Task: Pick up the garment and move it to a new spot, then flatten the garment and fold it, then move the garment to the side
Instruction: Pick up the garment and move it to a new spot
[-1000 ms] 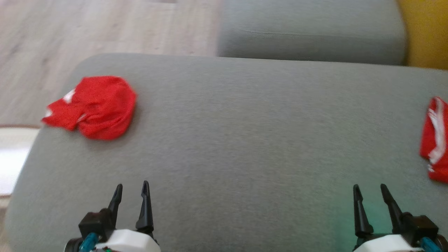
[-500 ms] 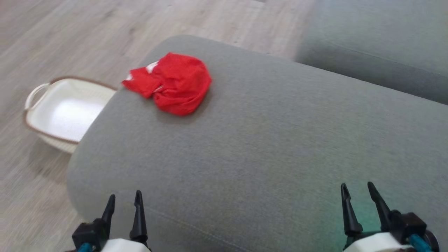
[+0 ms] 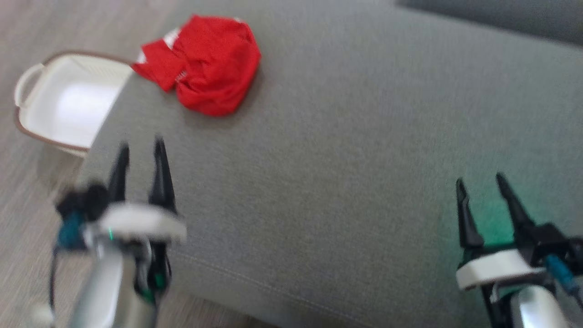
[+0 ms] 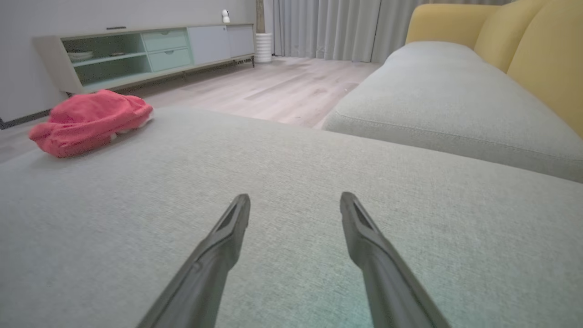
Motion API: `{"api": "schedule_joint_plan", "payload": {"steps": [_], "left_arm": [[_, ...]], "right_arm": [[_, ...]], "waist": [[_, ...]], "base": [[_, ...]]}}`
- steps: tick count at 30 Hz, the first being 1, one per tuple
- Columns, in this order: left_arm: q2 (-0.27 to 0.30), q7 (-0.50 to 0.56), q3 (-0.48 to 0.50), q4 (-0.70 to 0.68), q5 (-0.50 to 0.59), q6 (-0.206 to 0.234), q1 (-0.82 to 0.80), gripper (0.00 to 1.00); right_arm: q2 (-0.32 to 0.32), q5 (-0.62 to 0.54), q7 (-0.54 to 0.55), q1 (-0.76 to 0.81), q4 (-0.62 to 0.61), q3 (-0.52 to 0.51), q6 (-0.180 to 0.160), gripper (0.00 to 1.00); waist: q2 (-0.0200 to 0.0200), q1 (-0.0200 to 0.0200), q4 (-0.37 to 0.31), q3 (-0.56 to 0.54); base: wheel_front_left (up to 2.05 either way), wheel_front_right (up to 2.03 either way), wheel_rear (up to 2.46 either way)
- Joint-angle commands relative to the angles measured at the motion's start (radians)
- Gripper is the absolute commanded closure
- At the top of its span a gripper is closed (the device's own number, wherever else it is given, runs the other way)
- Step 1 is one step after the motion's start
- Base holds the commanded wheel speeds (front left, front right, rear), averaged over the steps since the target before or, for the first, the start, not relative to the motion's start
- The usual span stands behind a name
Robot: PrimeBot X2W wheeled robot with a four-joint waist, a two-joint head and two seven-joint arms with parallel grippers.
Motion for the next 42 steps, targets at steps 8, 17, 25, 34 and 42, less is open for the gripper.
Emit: {"api": "schedule_joint_plan", "payload": {"steps": [8, 17, 25, 34, 42], "left_arm": [[0.088, 0.141, 0.050, 0.252, -0.027, -0.042, -0.460, 0.00], [0.080, 0.219, 0.031, 0.621, -0.039, -0.051, -0.703, 0.00], [0.084, 0.169, 0.027, 0.769, -0.053, -0.080, -0.789, 1.00], [0.018, 0.245, -0.071, 0.518, -0.103, -0.155, -0.713, 1.00], [-0.004, 0.552, -0.263, -0.111, -0.274, -0.153, -0.403, 1.00]], "right_arm": [[-0.087, -0.045, 0.078, -0.096, -0.173, 0.013, 0.007, 0.00], [-0.127, -0.035, 0.131, -0.111, -0.259, 0.020, 0.007, 0.00], [-0.092, -0.021, 0.112, -0.085, -0.241, 0.000, 0.007, 0.00], [-0.020, 0.007, 0.027, -0.048, -0.114, 0.005, 0.007, 0.00], [-0.008, 0.076, -0.019, -0.032, -0.041, 0.053, 0.007, 0.00]], "waist": [[0.0000, 0.0000, -0.084, 0.301], [0.0000, 0.0000, -0.127, 0.363], [0.0000, 0.0000, -0.155, 0.286], [0.0000, 0.0000, -0.196, 0.098], [0.0000, 0.0000, -0.285, -0.011]], "base": [[0.00, 0.00, 0.00], [0.00, 0.00, 0.00], [0.00, 0.00, 0.00], [0.00, 0.00, 0.00], [0.00, 0.00, 0.00]]}}
